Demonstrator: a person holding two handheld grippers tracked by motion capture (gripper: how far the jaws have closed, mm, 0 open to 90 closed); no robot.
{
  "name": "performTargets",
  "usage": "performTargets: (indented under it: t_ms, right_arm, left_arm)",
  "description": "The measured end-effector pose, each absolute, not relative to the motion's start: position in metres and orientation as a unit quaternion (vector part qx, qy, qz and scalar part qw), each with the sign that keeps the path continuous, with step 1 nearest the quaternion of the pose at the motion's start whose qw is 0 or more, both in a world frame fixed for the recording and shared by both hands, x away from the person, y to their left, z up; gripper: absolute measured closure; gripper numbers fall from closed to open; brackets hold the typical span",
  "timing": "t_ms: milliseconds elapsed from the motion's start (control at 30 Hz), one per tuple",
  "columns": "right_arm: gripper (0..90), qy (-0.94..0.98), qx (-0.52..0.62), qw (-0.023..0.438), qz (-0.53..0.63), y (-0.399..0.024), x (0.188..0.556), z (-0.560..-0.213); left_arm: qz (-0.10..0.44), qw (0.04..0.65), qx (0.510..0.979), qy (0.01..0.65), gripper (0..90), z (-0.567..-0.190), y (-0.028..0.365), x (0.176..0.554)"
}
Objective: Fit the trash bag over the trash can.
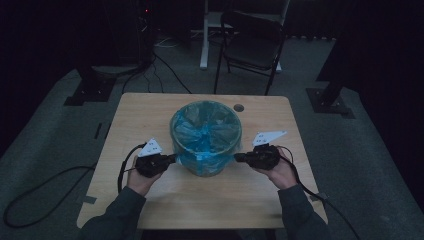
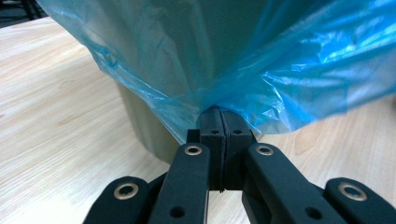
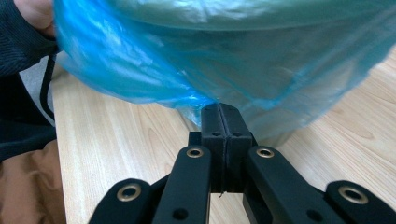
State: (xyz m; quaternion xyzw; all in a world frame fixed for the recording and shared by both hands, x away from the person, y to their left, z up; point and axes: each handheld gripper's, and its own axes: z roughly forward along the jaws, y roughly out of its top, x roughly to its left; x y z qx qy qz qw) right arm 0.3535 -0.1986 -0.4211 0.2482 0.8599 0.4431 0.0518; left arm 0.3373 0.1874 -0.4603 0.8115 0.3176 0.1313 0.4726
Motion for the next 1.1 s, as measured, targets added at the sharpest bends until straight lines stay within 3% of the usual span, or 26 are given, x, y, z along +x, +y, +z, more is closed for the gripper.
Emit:
performTargets:
  t_ms: [533, 800, 1100]
  right_arm:
    - [89.3, 0.854, 0.267, 0.063, 0.442, -0.219, 0.354, -0.419]
    - [75.0, 0.841, 0.271, 0.069, 0.463, -0.231, 0.351, -0.412]
    - [66.3, 0.834, 0.275, 0.077, 0.472, -0.231, 0.355, -0.405]
  left_arm:
    - [0.144, 0.472, 0.793, 0.358, 83.8, -0.459, 0.212, 0.339]
    - [0.147, 0.503, 0.772, 0.36, 69.8, -0.447, 0.225, 0.332]
    - [0.153, 0.512, 0.764, 0.362, 63.5, -0.441, 0.239, 0.324]
